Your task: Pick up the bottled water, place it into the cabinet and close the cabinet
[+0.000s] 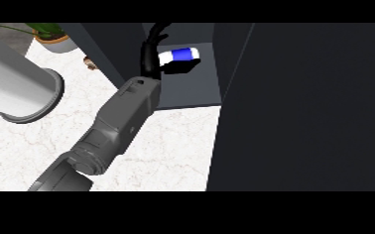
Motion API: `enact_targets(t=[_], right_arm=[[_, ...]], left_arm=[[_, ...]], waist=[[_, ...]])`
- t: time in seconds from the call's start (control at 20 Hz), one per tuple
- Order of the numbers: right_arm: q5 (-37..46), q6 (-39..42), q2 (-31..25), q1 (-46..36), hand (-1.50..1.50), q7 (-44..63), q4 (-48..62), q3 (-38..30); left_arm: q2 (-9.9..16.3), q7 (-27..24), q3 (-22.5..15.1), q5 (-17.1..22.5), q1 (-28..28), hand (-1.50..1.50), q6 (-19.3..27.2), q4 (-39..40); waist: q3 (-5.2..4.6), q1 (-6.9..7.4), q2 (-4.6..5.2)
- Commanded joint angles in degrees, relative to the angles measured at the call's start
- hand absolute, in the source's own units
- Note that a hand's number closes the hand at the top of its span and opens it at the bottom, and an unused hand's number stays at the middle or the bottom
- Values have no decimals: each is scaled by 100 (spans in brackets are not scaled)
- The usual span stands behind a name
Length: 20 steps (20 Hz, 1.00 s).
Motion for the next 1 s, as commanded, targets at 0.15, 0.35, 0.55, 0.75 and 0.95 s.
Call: enact_targets(t=[0.15,0.35,0.55,0.75,0.95], right_arm=[[-141,47,33,67,-150,102,-238,52],[-406,154,4,-101,-150,281,-289,-188],[-89,16,93,-76,-150,437,-353,-40],[-196,147,25,177,-150,31,-232,-148],[-512,340,-62,54,-150,34,-55,-530]], left_arm=[[-50,-183,285,148,-157,-150,-187,61],[-49,-171,70,-50,-202,-150,-222,96],[-46,-205,230,-3,-421,-150,-799,30],[-51,-538,330,148,-146,-150,-1821,-330],[-51,-107,180,205,-331,-150,-2199,-610]], waist=[[-2,-3,1],[1,-6,-5],[-6,67,-16],[3,55,-46],[9,140,-86]])
